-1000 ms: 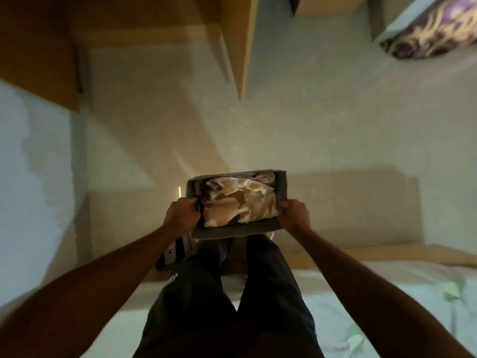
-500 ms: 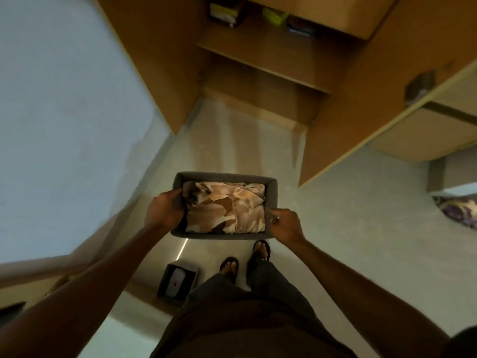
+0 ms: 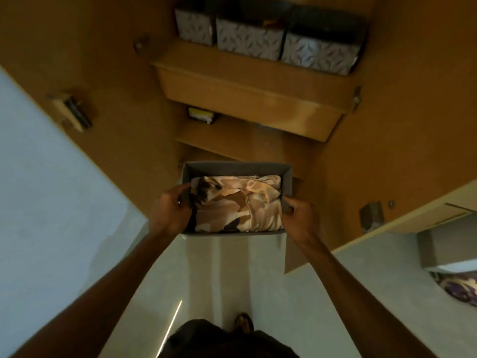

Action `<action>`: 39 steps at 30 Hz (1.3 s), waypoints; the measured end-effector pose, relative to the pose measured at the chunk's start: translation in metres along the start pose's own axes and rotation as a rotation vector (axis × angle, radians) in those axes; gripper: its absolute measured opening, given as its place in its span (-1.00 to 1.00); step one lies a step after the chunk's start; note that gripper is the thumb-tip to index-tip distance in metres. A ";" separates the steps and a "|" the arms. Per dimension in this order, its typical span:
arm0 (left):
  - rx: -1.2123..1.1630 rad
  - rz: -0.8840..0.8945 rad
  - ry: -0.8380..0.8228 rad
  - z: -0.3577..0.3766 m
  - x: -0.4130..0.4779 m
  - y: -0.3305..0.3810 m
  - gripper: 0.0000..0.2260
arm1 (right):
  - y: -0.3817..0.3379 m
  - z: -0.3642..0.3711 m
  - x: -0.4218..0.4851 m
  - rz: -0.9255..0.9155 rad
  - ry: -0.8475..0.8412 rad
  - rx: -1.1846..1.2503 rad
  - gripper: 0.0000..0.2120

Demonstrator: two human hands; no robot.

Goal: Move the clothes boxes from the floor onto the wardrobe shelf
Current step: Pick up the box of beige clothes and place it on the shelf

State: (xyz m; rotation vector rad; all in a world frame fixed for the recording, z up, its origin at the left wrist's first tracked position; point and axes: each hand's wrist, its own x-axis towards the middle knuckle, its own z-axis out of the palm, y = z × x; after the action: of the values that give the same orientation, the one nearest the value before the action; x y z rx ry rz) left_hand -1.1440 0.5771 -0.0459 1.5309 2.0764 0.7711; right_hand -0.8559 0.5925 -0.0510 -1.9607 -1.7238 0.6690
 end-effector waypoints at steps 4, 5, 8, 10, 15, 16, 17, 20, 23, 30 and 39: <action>-0.107 0.075 0.068 -0.010 0.085 0.048 -0.74 | -0.028 -0.036 0.073 -0.045 0.122 0.062 -0.59; -0.124 0.111 0.085 -0.014 0.106 0.058 -0.74 | -0.034 -0.043 0.089 -0.051 0.149 0.077 -0.57; -0.166 0.223 0.089 -0.019 0.174 0.085 -0.73 | -0.052 -0.058 0.145 -0.066 0.251 0.102 -0.57; -0.173 0.269 0.095 -0.020 0.214 0.102 -0.73 | -0.061 -0.063 0.177 -0.056 0.295 0.098 -0.58; -0.147 0.400 0.111 -0.018 0.307 0.150 -0.76 | -0.081 -0.074 0.260 -0.039 0.390 0.097 -0.59; -0.140 0.426 0.099 -0.016 0.326 0.160 -0.76 | -0.084 -0.077 0.276 -0.012 0.404 0.110 -0.60; -0.137 0.440 0.084 -0.014 0.341 0.167 -0.76 | -0.086 -0.079 0.288 0.002 0.413 0.123 -0.61; -0.120 0.483 0.052 0.000 0.384 0.190 -0.76 | -0.089 -0.088 0.319 0.013 0.448 0.123 -0.65; -0.098 0.532 0.026 0.020 0.418 0.213 -0.77 | -0.087 -0.102 0.347 0.084 0.478 0.104 -0.61; -0.066 0.547 -0.082 0.083 0.465 0.258 -0.76 | -0.061 -0.143 0.396 0.215 0.385 -0.023 -0.78; 0.003 0.485 -0.243 0.123 0.476 0.313 -0.79 | -0.018 -0.170 0.459 0.344 0.402 -0.175 -0.89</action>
State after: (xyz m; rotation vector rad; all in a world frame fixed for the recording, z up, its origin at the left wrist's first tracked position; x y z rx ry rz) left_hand -0.9784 1.1260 0.0590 2.0500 1.5499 0.6981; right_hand -0.7167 1.0477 0.0628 -2.3479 -1.2518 0.2075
